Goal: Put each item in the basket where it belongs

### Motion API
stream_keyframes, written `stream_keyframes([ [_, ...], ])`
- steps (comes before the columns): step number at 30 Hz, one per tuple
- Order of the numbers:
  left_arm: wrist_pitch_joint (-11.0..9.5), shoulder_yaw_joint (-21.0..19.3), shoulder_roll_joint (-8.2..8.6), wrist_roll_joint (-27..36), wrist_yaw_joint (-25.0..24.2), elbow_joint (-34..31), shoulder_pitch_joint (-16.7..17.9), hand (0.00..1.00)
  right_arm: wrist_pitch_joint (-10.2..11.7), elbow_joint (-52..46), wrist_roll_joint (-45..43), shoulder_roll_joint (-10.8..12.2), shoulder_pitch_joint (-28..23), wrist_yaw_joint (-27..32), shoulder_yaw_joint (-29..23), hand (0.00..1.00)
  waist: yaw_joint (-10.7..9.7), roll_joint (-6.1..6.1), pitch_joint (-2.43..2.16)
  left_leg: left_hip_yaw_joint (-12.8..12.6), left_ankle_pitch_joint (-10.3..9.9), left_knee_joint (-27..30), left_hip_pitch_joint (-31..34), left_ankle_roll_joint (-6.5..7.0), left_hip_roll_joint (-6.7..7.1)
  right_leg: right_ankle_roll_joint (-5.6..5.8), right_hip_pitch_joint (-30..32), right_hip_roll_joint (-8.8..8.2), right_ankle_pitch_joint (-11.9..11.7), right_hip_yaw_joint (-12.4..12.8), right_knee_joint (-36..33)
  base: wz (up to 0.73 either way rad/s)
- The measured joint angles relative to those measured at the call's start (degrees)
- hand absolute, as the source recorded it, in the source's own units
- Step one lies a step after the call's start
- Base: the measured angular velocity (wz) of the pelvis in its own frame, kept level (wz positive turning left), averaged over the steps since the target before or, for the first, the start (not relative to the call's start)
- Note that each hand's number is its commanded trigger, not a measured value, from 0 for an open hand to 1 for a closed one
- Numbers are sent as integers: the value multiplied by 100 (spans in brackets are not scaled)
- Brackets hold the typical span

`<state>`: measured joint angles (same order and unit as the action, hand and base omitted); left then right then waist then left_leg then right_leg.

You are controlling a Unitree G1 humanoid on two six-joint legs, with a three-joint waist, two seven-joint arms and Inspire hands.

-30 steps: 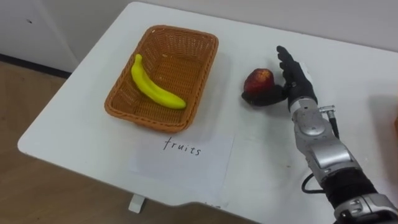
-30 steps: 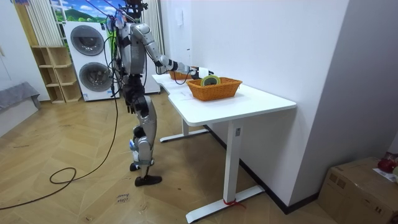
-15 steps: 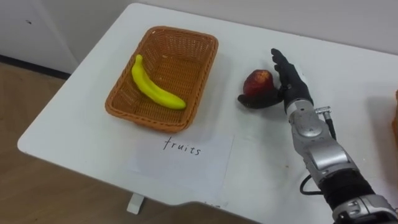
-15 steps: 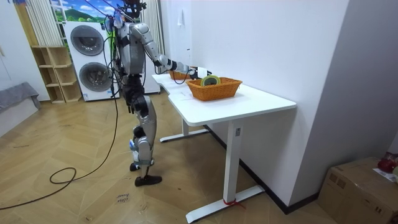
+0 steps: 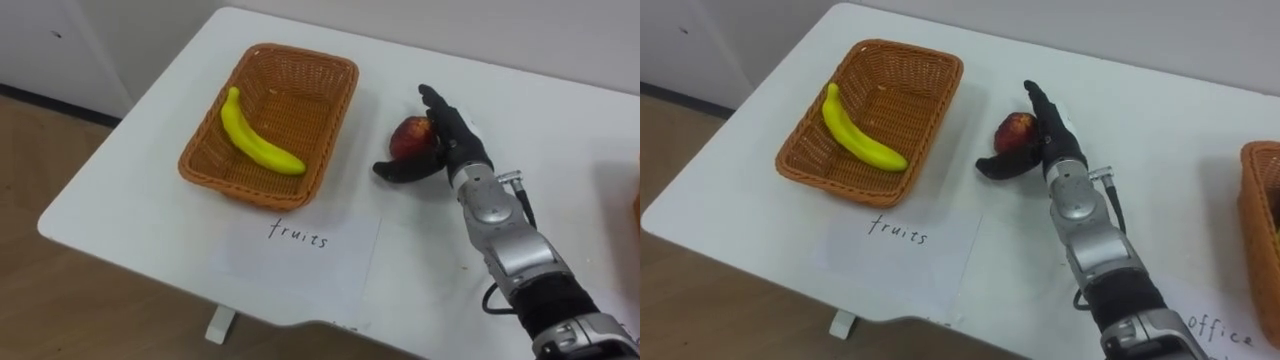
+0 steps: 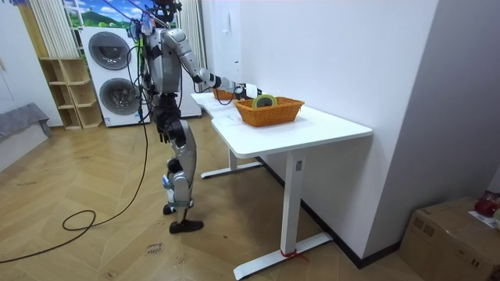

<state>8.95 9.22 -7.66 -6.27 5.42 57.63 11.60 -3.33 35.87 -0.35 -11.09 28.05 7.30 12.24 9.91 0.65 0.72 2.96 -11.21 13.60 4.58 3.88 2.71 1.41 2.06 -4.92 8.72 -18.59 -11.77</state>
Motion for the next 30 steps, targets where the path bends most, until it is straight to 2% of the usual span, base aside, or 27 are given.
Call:
stream_keyframes([
  [26,-8,2,0,2,-10,22,0,0,5,9,-47,-1,-1,-5,1,0,-2,-8,3,1,0,-11,-12,0,1,0,-11,8,0,-8,10,0],
  [30,-21,3,2,-1,-11,86,26,0,106,144,-83,-14,-4,-61,4,0,-1,-1,8,6,0,-12,-62,0,2,0,-71,4,0,-5,15,0],
])
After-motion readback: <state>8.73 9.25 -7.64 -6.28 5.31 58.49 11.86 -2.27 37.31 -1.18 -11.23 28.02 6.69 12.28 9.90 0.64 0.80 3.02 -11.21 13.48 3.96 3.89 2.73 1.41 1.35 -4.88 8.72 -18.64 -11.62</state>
